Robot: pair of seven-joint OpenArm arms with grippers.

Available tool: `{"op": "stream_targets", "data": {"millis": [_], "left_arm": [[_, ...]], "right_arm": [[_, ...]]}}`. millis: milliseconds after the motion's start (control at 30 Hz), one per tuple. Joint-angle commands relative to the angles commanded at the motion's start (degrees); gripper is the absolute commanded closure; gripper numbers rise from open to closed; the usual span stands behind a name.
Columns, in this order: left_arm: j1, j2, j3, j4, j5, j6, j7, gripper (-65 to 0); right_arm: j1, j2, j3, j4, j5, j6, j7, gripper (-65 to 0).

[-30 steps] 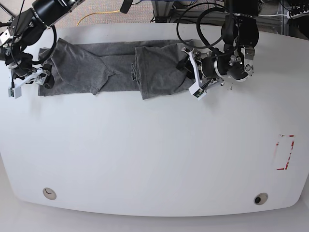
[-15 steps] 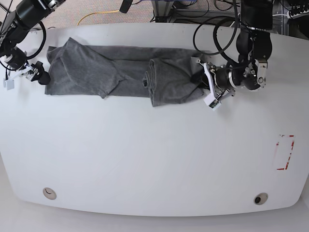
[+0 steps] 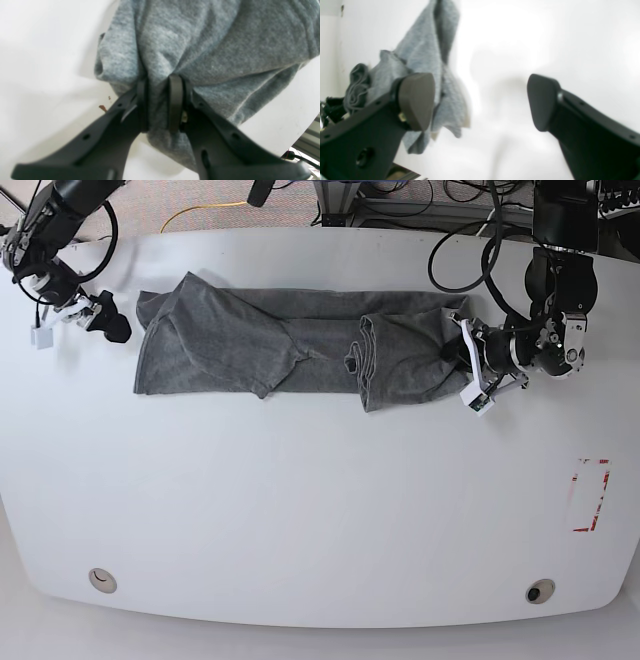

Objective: Fold the T-shirt properly
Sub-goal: 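Grasp both ends of the folded shirt with both grippers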

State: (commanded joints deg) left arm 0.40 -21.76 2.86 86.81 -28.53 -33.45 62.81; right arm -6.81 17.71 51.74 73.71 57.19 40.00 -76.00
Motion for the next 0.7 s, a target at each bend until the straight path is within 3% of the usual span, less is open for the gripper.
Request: {"op": "stream_targets", "data": {"millis": [167, 400, 600, 700], "left_arm": [[0.0, 0.09, 0.09, 1.58, -0.09, 0.0, 0.09, -9.6], [0.35, 0.09, 0.35, 8.09, -0.09, 0.0, 0.18, -9.6], [0.09, 0.18, 0.35, 9.58, -0.09, 0.0, 1.49, -9.7], [0.0, 1.05, 0.26, 9.67, -0.09, -0.09, 1.67, -9.7]], "right_arm": [[-0.26, -4.31, -4.31, 5.8, 0.0, 0.0, 0.0, -55.5], [0.0, -6.86, -7.74, 7.74, -0.53, 0.0, 0.18, -54.4], [1.23, -7.47, -9.85, 7.65, -0.53, 0.0, 0.53, -35.7], [1.58, -7.3, -11.96, 7.91, -0.53, 0.0, 2.29, -30.8]]}}
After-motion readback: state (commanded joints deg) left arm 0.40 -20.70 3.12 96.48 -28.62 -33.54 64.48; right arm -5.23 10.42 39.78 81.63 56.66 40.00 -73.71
